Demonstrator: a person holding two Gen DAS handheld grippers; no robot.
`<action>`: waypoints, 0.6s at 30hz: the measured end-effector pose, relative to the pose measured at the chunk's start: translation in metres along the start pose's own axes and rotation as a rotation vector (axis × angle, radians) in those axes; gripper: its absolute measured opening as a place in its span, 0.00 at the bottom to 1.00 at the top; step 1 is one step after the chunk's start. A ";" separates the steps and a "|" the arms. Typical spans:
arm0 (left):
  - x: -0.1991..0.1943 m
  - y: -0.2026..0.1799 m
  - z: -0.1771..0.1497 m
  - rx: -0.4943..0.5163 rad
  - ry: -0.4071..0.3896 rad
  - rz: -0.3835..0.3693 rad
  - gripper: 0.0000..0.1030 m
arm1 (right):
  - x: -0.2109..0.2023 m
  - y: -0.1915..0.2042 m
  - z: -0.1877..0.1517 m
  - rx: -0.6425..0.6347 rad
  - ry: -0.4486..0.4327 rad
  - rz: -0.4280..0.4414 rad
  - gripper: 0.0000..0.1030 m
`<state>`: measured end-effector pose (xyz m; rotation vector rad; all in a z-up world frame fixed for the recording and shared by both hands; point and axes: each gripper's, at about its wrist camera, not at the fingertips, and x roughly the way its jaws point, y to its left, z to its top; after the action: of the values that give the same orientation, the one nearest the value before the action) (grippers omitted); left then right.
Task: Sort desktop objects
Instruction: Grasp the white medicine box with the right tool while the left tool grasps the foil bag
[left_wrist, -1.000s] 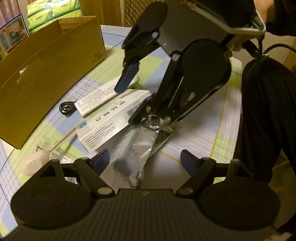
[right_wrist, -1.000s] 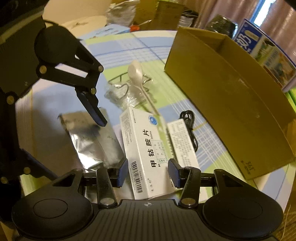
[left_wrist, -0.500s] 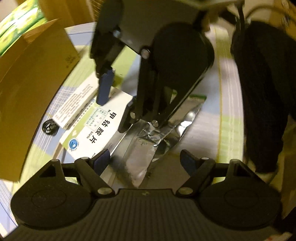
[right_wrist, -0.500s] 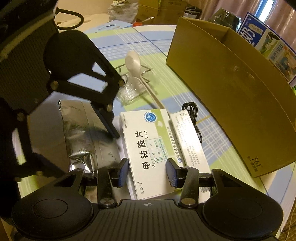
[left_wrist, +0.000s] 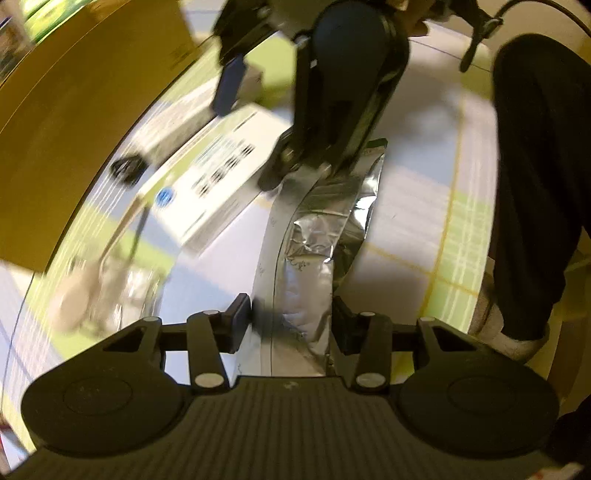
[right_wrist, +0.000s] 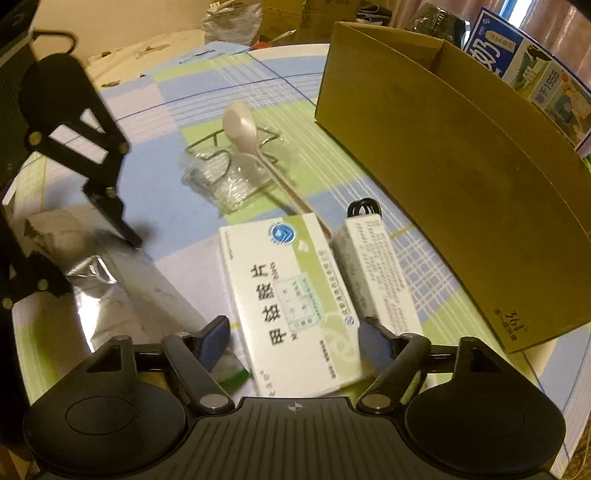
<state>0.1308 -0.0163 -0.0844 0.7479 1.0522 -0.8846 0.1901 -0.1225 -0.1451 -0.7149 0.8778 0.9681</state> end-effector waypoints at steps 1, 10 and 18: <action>-0.001 0.002 -0.004 -0.022 -0.001 0.002 0.39 | 0.003 -0.002 0.003 0.002 0.004 0.006 0.76; -0.006 -0.002 -0.006 -0.062 -0.033 0.002 0.41 | 0.013 -0.013 0.007 0.091 0.072 0.030 0.72; -0.001 -0.005 0.009 -0.056 -0.068 -0.016 0.57 | -0.018 -0.013 -0.027 0.327 0.136 -0.019 0.70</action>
<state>0.1299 -0.0255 -0.0809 0.6591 1.0203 -0.8850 0.1881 -0.1574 -0.1402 -0.5111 1.1162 0.7414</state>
